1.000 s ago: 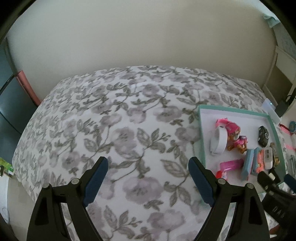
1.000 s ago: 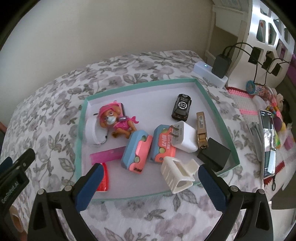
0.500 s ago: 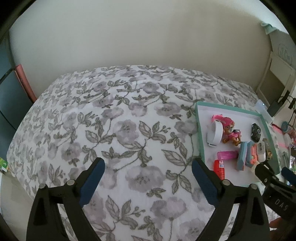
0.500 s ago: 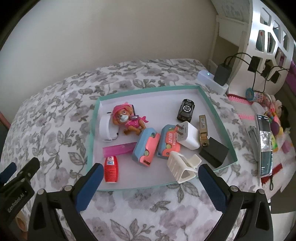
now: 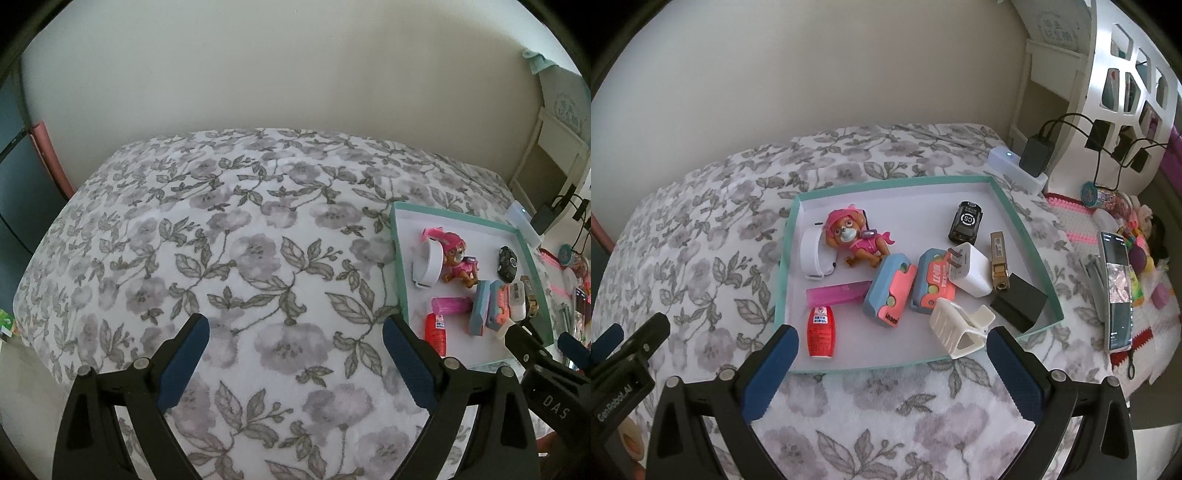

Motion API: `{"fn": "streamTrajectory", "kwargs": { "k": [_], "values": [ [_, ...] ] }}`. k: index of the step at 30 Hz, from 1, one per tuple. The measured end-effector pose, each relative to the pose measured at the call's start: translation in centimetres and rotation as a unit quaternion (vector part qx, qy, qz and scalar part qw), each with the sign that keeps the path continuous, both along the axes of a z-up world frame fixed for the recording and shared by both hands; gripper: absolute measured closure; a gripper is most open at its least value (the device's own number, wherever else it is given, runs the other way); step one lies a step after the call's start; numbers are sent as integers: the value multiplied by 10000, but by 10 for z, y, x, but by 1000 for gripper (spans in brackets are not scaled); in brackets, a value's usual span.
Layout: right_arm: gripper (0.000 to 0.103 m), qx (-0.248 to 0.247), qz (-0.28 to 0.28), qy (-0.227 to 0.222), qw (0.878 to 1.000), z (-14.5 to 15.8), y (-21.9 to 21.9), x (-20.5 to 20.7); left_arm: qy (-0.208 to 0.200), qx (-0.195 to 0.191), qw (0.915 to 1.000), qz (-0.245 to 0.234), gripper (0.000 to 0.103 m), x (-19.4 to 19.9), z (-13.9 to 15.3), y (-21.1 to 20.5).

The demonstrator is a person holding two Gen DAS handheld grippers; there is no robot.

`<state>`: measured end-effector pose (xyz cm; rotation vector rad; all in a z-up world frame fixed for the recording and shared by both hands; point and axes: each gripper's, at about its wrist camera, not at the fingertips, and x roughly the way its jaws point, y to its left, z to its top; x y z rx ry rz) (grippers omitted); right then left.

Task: Organize rigid objects

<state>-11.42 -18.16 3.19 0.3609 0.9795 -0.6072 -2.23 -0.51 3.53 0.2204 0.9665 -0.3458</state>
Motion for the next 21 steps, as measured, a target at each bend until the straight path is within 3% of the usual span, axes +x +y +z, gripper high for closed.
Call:
{"fn": "streamTrajectory", "kwargs": {
  "k": [21],
  "values": [
    [0,26,5,18,10000,-2,-1,1,-4,171,9998,-52,8,1,-2,0]
  ]
}}
